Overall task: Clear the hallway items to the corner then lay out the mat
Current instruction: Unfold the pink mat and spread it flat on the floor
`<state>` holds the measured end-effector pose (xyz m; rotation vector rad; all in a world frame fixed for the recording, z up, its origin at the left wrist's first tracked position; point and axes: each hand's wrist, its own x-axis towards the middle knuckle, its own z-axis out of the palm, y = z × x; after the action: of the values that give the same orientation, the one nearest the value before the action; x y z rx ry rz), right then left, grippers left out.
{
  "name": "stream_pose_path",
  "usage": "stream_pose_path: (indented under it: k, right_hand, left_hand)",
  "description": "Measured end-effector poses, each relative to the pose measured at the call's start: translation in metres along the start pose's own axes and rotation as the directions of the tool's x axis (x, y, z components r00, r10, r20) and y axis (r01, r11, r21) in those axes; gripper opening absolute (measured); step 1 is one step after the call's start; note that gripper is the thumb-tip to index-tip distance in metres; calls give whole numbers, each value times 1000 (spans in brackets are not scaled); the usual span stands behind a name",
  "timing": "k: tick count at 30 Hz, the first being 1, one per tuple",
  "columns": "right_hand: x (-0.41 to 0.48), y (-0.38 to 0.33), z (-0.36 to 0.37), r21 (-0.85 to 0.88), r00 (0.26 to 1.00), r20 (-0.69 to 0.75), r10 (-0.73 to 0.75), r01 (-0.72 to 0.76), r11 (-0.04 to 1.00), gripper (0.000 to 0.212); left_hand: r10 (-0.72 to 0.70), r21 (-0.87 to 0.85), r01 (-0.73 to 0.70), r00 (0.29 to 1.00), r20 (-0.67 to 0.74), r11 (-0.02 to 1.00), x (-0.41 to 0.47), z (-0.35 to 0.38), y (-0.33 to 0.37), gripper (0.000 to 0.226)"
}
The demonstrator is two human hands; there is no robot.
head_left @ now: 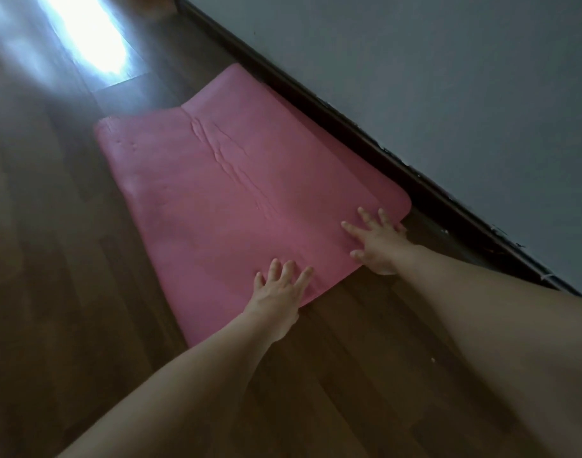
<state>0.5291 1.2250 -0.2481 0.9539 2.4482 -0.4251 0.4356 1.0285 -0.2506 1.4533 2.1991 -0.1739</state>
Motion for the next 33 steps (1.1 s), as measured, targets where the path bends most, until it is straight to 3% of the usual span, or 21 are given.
stream_pose_path:
  k: [6,13,17,20,23,27,30,33]
  right_hand:
    - [17,-17,-12,-6,996,-88,6,-6,1000,67]
    - [26,-20,-21,207,963,-177,205,-167,964,81]
    - [32,-29,-43,265,917,-244,315,-249,931,69]
    - [29,-40,-70,505,940,-230,253,-107,856,59]
    - [20,-58,-93,652,958,-245,150,48,757,37]
    - [-6,-78,-116,863,998,-36,50,6,505,7]
    - [-15,-107,-129,856,1000,2,-12,5,516,13]
    - [-23,-143,-139,852,999,-13,-52,38,521,15]
  left_hand:
    - [-39,-131,37,999,-9,991,11,-13,-26,83]
    - [-50,-240,11,986,-157,971,6,-25,-21,64]
    - [-32,-278,-28,977,-209,960,-1,-36,-10,57]
    - [-21,-348,-82,959,-282,934,-5,-43,3,55]
    - [-115,-510,-102,920,-375,854,-9,-59,7,50]
    - [-262,-664,-105,865,-429,740,-20,-92,-2,44]
    - [-237,-636,-204,810,-537,744,-36,-105,-5,49]
    - [-308,-725,-240,787,-534,645,-49,-114,-11,48]
